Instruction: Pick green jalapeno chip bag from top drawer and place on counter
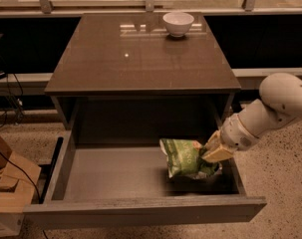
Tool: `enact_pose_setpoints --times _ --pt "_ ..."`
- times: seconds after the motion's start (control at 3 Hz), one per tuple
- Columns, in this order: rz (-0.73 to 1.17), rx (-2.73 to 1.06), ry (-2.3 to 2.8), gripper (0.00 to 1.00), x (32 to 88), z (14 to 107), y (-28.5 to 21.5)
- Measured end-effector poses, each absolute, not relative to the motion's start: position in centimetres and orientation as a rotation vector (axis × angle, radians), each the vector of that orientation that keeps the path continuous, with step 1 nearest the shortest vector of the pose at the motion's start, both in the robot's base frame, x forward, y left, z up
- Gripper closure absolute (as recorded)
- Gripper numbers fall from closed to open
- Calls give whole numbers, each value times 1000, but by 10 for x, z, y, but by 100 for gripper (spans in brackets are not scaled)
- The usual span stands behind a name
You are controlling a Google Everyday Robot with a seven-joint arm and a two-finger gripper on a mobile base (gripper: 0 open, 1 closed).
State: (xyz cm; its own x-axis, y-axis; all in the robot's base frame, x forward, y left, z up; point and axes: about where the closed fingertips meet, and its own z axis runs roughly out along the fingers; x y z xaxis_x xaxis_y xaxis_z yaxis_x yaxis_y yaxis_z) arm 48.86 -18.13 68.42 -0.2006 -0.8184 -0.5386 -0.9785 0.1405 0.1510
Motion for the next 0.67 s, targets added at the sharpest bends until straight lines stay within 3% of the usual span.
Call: enact_pose_setpoints --times 0.67 --pt "694 -1701 1806 100 534 794 -148"
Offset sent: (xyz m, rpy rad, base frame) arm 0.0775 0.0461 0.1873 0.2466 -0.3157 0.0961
